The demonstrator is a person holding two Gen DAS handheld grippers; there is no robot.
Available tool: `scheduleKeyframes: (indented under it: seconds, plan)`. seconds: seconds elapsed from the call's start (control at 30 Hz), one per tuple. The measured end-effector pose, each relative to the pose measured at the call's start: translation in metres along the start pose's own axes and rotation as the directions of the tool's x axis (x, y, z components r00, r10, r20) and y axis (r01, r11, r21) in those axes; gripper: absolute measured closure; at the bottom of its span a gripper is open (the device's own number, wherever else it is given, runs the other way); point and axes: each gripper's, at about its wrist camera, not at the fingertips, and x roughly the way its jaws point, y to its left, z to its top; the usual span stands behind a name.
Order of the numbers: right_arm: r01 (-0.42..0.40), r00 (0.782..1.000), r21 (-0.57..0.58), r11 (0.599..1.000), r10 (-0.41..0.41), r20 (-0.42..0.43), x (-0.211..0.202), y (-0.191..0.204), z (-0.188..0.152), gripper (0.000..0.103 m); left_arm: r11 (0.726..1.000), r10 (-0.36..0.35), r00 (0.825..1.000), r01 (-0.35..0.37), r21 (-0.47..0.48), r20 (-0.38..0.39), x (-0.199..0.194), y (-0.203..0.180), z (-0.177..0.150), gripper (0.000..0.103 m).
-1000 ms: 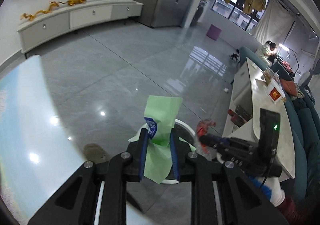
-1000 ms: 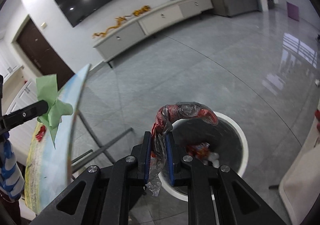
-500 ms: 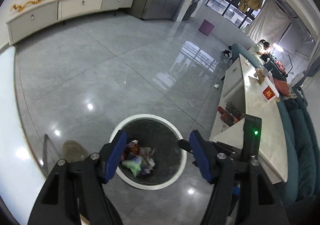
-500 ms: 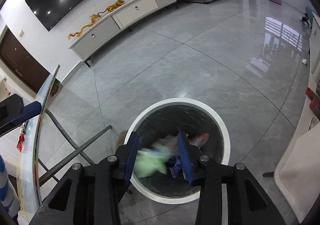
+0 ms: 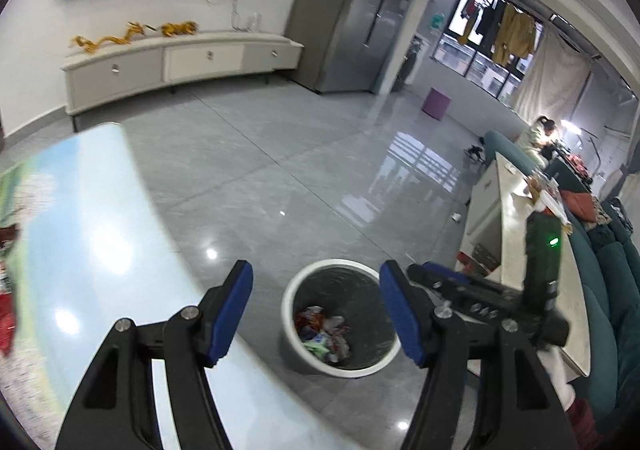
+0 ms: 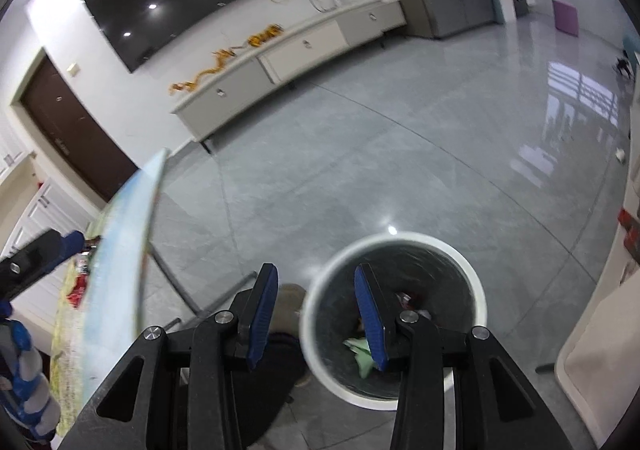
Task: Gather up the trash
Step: 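Open both grippers over the bin to drop the green and red bags, then return both tools over the table toward the remaining wrappers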
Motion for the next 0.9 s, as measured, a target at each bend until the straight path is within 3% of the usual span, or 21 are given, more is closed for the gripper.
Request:
scheduleKeyframes:
  seconds: [0.23, 0.43, 0.53, 0.67, 0.77, 0.9]
  plan:
    - [-0.070, 0.996, -0.118, 0.991, 0.075, 0.040, -0.023, 0.071, 0.010, 0.061, 0.992, 0.123, 0.989, -0.121, -0.029, 0.081, -0.069, 0.046, -0.017, 0.039]
    - [-0.132, 0.989, -0.210, 0.969, 0.145, 0.044, -0.030, 0.134, 0.012, 0.058, 0.968, 0.241, 0.962, -0.229, -0.100, 0.128, -0.134, 0.100, -0.044, 0.039]
    - [-0.159, 0.984, -0.259, 0.953, 0.173, 0.032, -0.030, 0.165, 0.010, 0.058, 0.945, 0.315, 0.938, -0.295, -0.144, 0.147, -0.166, 0.129, -0.062, 0.039]
    - [-0.195, 0.978, -0.320, 0.927, 0.208, 0.007, -0.023, 0.207, 0.004, 0.058, 0.897, 0.424, 0.889, -0.386, -0.214, 0.171, -0.211, 0.170, -0.089, 0.039]
    - [-0.215, 0.975, -0.356, 0.909, 0.223, -0.021, -0.016, 0.237, -0.003, 0.058, 0.862, 0.481, 0.858, -0.427, -0.274, 0.179, -0.236, 0.193, -0.110, 0.039]
    - [-0.234, 0.972, -0.405, 0.884, 0.226, -0.068, -0.003, 0.274, -0.017, 0.057, 0.826, 0.528, 0.830, -0.453, -0.336, 0.178, -0.258, 0.217, -0.132, 0.039]
